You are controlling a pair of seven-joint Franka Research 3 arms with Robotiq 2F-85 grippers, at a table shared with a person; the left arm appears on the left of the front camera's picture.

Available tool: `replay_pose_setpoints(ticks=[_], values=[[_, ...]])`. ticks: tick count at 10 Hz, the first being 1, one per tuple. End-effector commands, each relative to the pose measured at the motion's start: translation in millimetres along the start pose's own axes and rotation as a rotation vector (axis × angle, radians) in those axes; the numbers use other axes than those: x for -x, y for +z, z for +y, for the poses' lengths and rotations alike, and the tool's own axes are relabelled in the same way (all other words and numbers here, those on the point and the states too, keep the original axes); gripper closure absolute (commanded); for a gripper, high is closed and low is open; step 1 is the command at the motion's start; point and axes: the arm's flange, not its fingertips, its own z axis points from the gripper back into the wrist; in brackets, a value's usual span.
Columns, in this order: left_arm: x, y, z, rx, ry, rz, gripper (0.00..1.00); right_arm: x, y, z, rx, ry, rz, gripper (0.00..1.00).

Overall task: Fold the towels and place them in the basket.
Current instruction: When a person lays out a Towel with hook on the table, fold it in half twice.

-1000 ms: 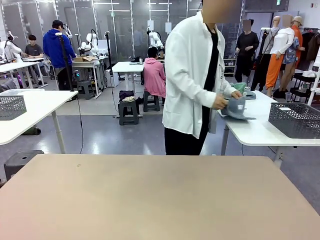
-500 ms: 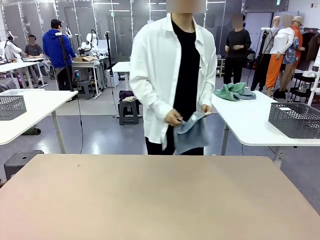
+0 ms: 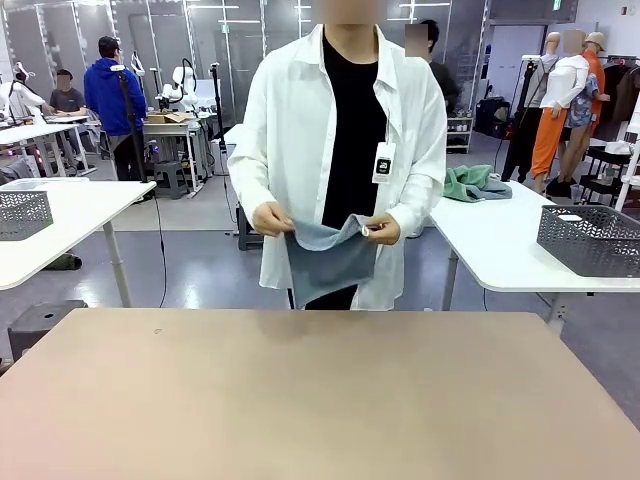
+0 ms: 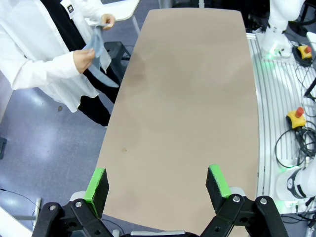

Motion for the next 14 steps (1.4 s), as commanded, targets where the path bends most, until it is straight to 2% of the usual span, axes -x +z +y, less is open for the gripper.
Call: replay_pose_setpoints(ticks=[1,14], values=[[-1.1,-0.2,0.4,-0.003,-0.004,-0.001,0.00,-0.2,-1.3,0.7,0.003,0.010,-0.003,0.00],[-1.1,-0.2,0.4,-0.003,-0.004,-0.001,0.00,-0.2,-1.3,0.7,0.003,0.010,-0.003,0.00]])
